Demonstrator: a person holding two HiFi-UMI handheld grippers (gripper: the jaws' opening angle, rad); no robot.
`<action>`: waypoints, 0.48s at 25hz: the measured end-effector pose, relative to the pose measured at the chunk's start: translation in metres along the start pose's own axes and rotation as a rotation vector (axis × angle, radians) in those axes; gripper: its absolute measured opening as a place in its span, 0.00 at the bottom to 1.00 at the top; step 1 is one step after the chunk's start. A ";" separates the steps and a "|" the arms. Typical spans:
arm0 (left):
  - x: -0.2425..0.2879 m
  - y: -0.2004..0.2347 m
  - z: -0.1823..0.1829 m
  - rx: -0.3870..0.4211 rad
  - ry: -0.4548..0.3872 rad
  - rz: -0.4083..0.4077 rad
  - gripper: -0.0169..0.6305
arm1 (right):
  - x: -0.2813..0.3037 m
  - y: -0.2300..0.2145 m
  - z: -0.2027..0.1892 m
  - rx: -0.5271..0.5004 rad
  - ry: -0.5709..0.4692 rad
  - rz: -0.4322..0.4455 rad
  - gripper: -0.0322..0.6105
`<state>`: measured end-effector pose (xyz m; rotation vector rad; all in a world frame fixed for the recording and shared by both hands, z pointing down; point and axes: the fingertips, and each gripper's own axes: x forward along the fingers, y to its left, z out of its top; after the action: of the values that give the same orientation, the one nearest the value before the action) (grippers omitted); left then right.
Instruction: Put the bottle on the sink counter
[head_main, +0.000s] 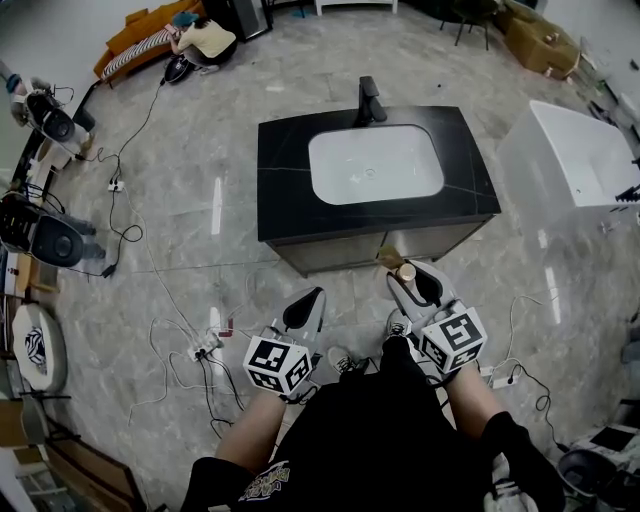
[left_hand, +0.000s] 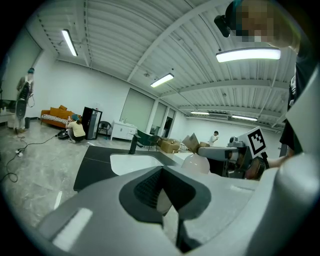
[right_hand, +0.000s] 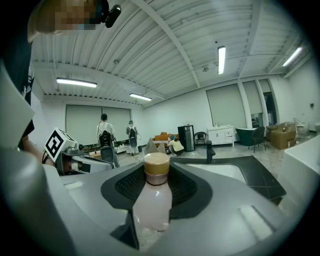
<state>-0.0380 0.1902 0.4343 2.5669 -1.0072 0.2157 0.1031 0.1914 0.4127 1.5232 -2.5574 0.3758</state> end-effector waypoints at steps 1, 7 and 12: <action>0.000 0.000 0.000 -0.001 0.000 0.003 0.03 | 0.001 -0.001 0.000 0.000 0.002 0.004 0.31; 0.005 0.001 0.009 -0.006 -0.013 0.044 0.03 | 0.010 -0.008 0.008 -0.009 0.008 0.051 0.31; 0.015 0.005 0.017 -0.016 -0.026 0.091 0.03 | 0.024 -0.023 0.017 -0.020 0.013 0.094 0.31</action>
<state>-0.0304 0.1704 0.4245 2.5177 -1.1325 0.1981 0.1117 0.1559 0.4060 1.3927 -2.6214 0.3689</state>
